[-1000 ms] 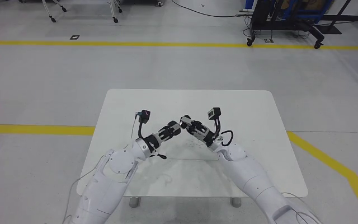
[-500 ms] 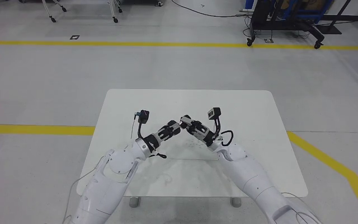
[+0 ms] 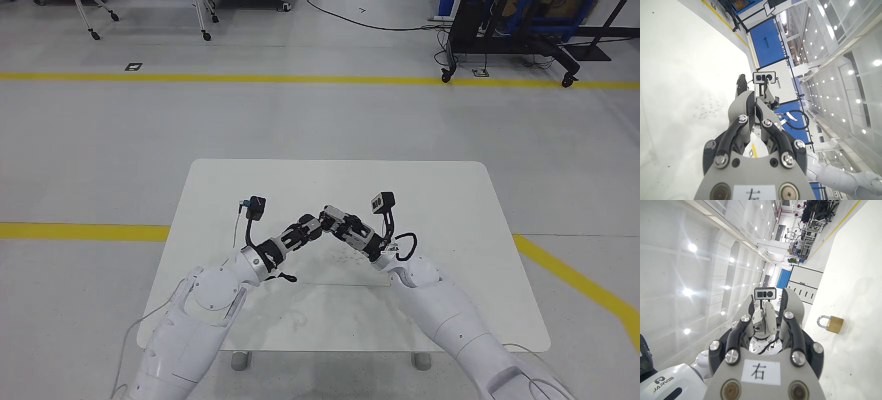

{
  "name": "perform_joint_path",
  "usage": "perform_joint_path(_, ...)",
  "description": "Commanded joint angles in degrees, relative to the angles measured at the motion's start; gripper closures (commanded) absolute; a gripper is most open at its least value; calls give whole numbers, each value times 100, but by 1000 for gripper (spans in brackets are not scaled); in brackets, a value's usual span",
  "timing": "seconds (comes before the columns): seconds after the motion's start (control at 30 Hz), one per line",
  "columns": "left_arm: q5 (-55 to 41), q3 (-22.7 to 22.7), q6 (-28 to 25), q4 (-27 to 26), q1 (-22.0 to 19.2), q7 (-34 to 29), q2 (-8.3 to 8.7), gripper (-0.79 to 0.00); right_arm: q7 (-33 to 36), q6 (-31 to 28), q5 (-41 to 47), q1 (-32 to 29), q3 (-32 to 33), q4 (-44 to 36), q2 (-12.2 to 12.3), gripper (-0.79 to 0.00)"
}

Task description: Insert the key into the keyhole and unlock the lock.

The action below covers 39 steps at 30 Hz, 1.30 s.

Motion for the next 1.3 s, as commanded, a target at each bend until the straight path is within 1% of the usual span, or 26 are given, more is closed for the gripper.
perform_joint_path(0.0, 1, -1, -5, -1, 2, 12, 1, 0, 0, 0, 0, 0, 0, 0, 0, -597)
perform_joint_path(0.03, 13, -5, -6, -3, -1, 12, 3, 0, 0, 0, 0, 0, 0, 0, 0, -785)
perform_joint_path(0.37, -35, -60, -138, -36, 7, -22, 19, 0, 0, 0, 0, 0, 0, 0, 0, -785)
perform_joint_path(0.43, -49, -85, -183, -48, 14, -43, 26, 0, -84, 10, -154, -48, 52, 1, 25, -785)
perform_joint_path(0.53, -67, -144, -296, -83, 29, -128, 43, 0, 271, -273, -681, -20, 287, 32, 163, -785)
perform_joint_path(0.6, -90, -187, -392, -97, 16, -275, 60, 0, 514, -352, -951, 11, 559, 52, 291, -785)
perform_joint_path(0.67, -89, -239, -471, -97, -10, -446, 80, 0, 921, -379, -1128, -17, 801, -122, 420, -785)
perform_joint_path(0.7, -73, -273, -498, -88, -23, -514, 91, 0, 1065, -318, -1279, -26, 933, -200, 489, -650)
perform_joint_path(0.73, -33, -308, -509, -78, -30, -543, 102, 0, 1188, -227, -1409, -59, 1032, -323, 545, -570)
perform_joint_path(0.77, -30, -326, -510, -74, -24, -563, 109, 0, 1307, -123, -1490, -104, 1114, -471, 593, -453)
perform_joint_path(0.8, -62, -321, -522, -80, -19, -624, 112, 0, 1437, -31, -1602, -137, 1190, -608, 640, -422)
perform_joint_path(0.87, -7, -261, -584, -97, -30, -862, 125, 0, 1703, 153, -1822, -195, 1286, -851, 717, -474)
perform_joint_path(0.9, 17, -223, -621, -99, -47, -1002, 131, 0, 1799, 217, -1901, -222, 1321, -956, 746, -477)
perform_joint_path(0.97, 66, -157, -720, -94, -90, -1230, 142, 0, 1985, 324, -1982, -256, 1364, -1106, 791, -437)
perform_joint_path(1.03, 194, -108, -859, -89, -154, -1463, 159, 0, 2120, 411, -2080, -254, 1383, -1171, 825, -443)
perform_joint_path(1.07, 194, -85, -932, -85, -164, -1544, 164, 0, 2154, 439, -2086, -258, 1384, -1188, 835, -422)
perform_joint_path(1.13, 312, -53, -1025, -71, -205, -1710, 181, 0, 2206, 447, -2079, -272, 1376, -1218, 850, -413)
perform_joint_path(1.27, 358, 22, -1063, -55, -235, -1859, 196, 0, 2431, 370, -1891, -311, 1311, -1257, 865, -329)
